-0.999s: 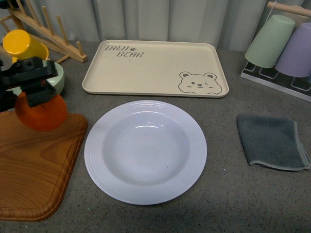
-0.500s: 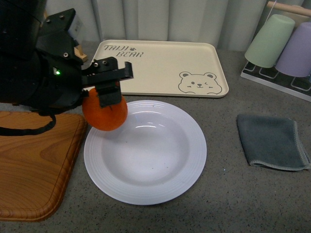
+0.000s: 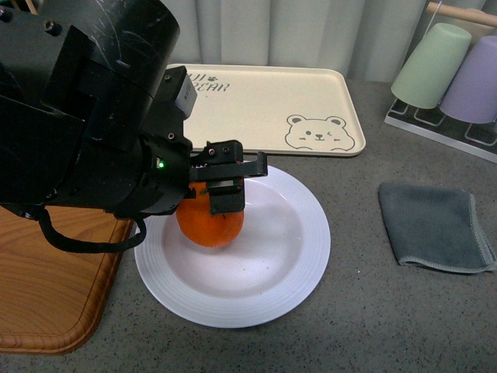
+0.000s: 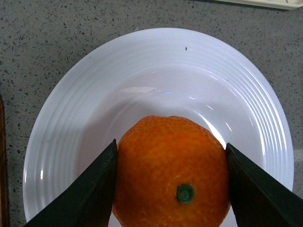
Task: Place orange and plate with both arms
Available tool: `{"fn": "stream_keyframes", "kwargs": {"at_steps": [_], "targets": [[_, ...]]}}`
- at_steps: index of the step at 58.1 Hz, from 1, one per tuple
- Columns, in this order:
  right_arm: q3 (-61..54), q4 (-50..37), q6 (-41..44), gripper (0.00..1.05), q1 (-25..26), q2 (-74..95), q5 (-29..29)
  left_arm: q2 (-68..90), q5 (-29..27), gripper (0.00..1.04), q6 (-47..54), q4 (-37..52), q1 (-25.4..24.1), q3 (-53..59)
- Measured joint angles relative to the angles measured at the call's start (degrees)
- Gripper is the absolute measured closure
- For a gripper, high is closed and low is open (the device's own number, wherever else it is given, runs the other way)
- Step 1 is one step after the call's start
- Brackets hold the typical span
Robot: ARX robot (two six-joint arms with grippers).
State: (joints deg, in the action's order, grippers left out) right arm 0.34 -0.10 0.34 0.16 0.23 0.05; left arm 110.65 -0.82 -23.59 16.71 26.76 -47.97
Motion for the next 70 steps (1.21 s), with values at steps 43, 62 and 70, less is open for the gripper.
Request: {"fn": "stream_keyframes", "kwargs": {"at_steps": [43,62,70], "targets": [[0.0,0.0,0.0,0.09,0.0,0.0,0.0,3.3,-1.0,0.34,-1.1,-1.9,1.4,-2.3],[0.0,0.0,0.0,0.09,0.0,0.0,0.0,-3.9,-6.1,0.07,1.8,-2.1,0.3,-1.1],[0.0,0.0,0.0,0.09,0.0,0.0,0.0,-8.3,-9.4,0.07,2.8,-0.7,-1.9,2.2]]}}
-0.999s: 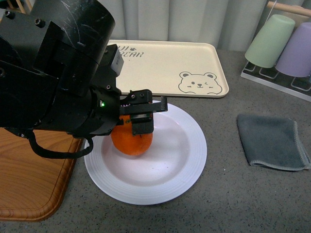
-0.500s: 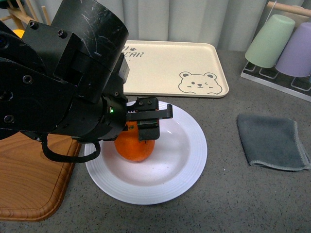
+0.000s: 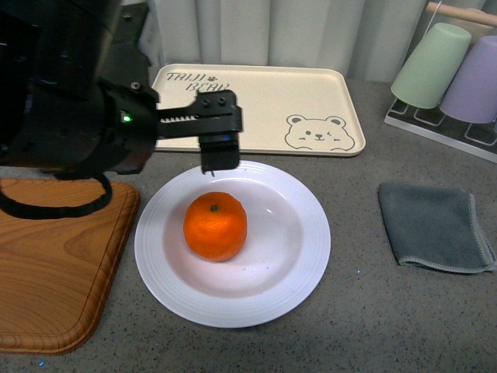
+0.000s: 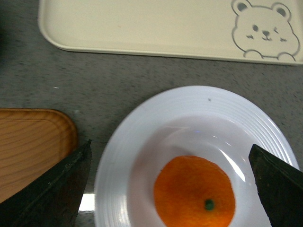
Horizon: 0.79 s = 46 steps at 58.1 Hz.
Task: Place orange and plate with both arms
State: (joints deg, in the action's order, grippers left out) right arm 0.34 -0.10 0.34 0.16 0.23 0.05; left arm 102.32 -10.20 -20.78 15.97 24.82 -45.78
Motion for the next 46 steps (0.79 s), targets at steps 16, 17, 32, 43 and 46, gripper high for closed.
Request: {"fn": "stream_keyframes", "kwargs": {"at_steps": [16,17,32,43,46], "targets": [[0.0,0.0,0.0,0.09,0.0,0.0,0.0,-13.0,-10.4,0.07,0.9,5.2,-6.9,11.1],[0.0,0.0,0.0,0.09,0.0,0.0,0.0,-14.1,-10.9,0.07,0.9,5.6,-7.5,12.0],[0.0,0.0,0.0,0.09,0.0,0.0,0.0,-26.2,-15.9,0.07,0.7,8.0,-13.6,24.0],[0.0,0.0,0.0,0.09,0.0,0.0,0.0,-22.4,1.7,0.30,13.0,40.9,-17.2,35.0],[0.0,0.0,0.0,0.09,0.0,0.0,0.0,-26.5,3.8,0.41,16.0,45.5,-17.8,36.7]]}}
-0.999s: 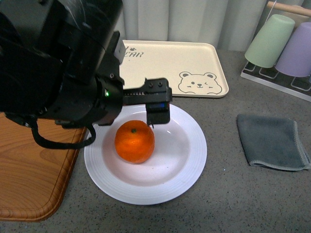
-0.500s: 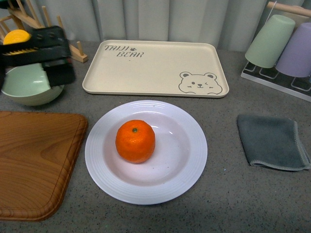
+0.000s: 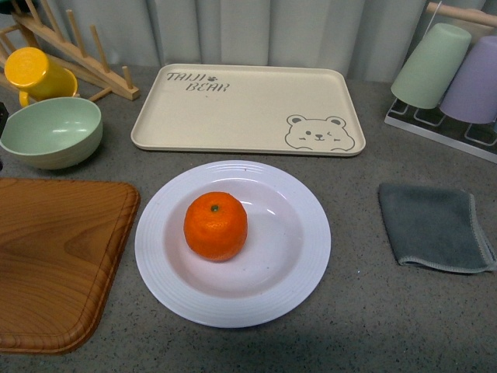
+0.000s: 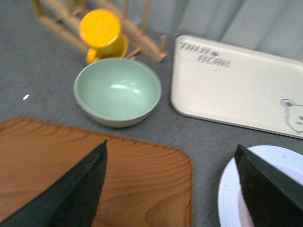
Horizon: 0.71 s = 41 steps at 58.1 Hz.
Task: Place orange and plate with both arms
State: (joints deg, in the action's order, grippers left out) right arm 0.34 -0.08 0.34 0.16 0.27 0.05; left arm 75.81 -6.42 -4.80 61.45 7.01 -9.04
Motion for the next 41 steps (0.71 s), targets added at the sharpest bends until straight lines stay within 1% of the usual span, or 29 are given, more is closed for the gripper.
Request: {"fn": "stream_keyframes", "kwargs": {"at_steps": [4,5,8,9,13,15,17,20,24,41], "targets": [[0.0,0.0,0.0,0.09,0.0,0.0,0.0,-5.7,0.7,0.54,2.0,0.0,-0.9,0.5],[0.0,0.0,0.0,0.09,0.0,0.0,0.0,-6.4,0.7,0.55,2.2,-0.1,-1.0,0.7],[0.0,0.0,0.0,0.09,0.0,0.0,0.0,-9.6,1.0,0.66,3.1,-1.7,-1.7,2.1],[0.0,0.0,0.0,0.09,0.0,0.0,0.0,-10.0,1.1,0.68,3.2,-2.0,-1.8,2.3],[0.0,0.0,0.0,0.09,0.0,0.0,0.0,-12.6,1.9,0.80,3.6,-4.4,-2.3,4.0],[0.0,0.0,0.0,0.09,0.0,0.0,0.0,-13.8,2.7,0.86,3.7,-5.4,-2.8,4.5],[0.0,0.0,0.0,0.09,0.0,0.0,0.0,-15.8,5.5,0.93,3.8,-6.8,-4.6,5.0],[0.0,0.0,0.0,0.09,0.0,0.0,0.0,-18.4,6.1,1.01,3.9,-8.5,-5.9,5.6],[0.0,0.0,0.0,0.09,0.0,0.0,0.0,-21.9,6.0,1.01,4.2,-10.9,-6.8,6.3],[0.0,0.0,0.0,0.09,0.0,0.0,0.0,-35.8,6.4,1.01,4.3,-22.7,-6.9,7.8]]}}
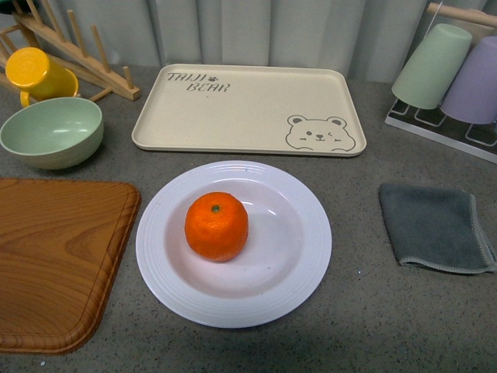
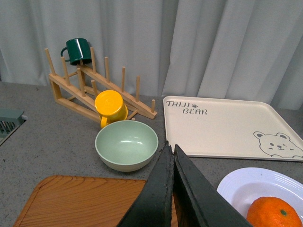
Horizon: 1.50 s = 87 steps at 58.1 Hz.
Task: Place orange and plate with both arms
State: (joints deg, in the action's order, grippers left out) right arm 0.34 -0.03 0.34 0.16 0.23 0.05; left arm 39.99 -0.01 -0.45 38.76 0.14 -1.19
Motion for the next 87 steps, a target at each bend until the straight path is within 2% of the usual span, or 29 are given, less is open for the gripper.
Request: {"fn": "stream_keyframes", "kwargs": {"at_steps": [28,65,72,82,86,87], "targets": [[0.0,0.0,0.0,0.09,0.0,0.0,0.0,-17.8,0.0,1.01,0.0,-16.5,0.0,0.1],[0.0,0.0,0.0,0.09,0.0,0.0,0.0,-30.0,0.0,1.01,0.0,-28.5,0.0,0.1],[0.0,0.0,0.0,0.09,0.0,0.0,0.0,-38.2,0.0,1.01,0.0,-38.1,0.0,0.0],[0.0,0.0,0.0,0.09,0.0,0.0,0.0,-39.7,0.0,1.01,0.0,-38.6,0.0,0.0],[0.0,0.0,0.2,0.09,0.0,0.0,0.5,-39.7,0.0,0.90,0.0,-38.7,0.0,0.0],[0.2,0.6,0.9,0.09,0.7,0.5,2.8,-39.7,0.0,0.86,0.0,-38.7,0.0,0.0]]}}
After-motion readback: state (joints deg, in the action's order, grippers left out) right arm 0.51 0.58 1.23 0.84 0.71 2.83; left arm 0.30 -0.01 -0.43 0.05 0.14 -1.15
